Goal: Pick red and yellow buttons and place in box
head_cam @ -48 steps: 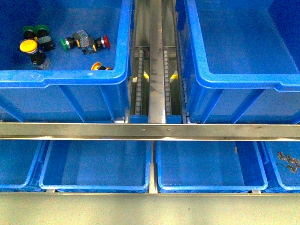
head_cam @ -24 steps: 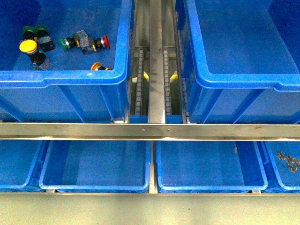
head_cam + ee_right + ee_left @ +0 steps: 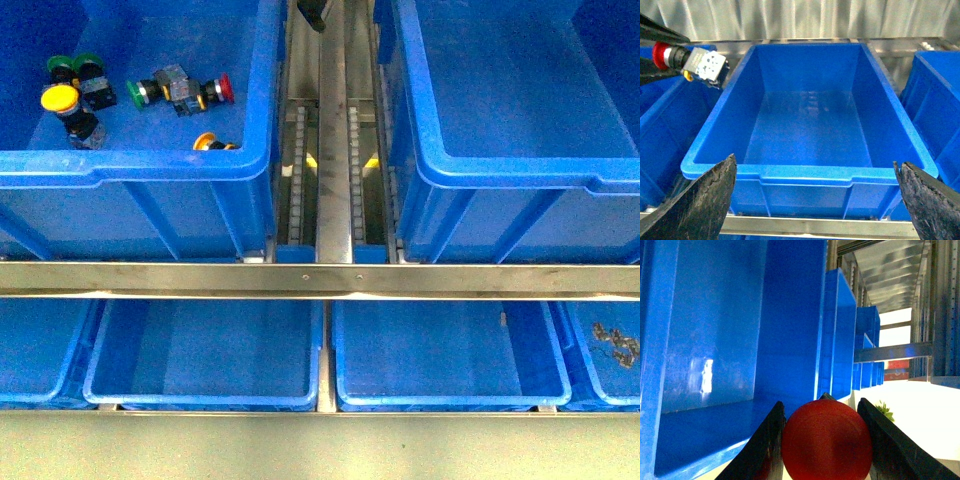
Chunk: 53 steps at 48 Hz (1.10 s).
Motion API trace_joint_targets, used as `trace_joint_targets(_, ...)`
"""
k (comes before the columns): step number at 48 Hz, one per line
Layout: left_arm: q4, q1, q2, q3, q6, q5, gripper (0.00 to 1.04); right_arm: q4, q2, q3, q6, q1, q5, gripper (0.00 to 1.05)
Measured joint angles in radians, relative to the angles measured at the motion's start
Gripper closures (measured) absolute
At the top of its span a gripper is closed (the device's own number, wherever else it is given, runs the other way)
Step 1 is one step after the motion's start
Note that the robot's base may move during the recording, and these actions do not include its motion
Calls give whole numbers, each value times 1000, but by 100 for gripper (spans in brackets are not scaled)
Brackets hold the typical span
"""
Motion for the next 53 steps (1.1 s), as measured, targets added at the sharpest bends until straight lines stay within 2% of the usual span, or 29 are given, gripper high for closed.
trace_joint_targets(18, -16, -19, 13, -8, 6, -19, 70, 0, 0, 0, 0, 0, 0, 7)
trace_joint_targets(36, -12, -97, 66, -37, 9, -60, 70, 0, 0, 0, 0, 0, 0, 7)
trace_joint_targets(51, -14, -79, 98, -33, 11, -76, 70, 0, 0, 0, 0, 0, -1, 7)
trace_joint_targets(53, -13, -74, 98, -30, 11, -76, 70, -39, 21, 11, -33, -18, -54, 7)
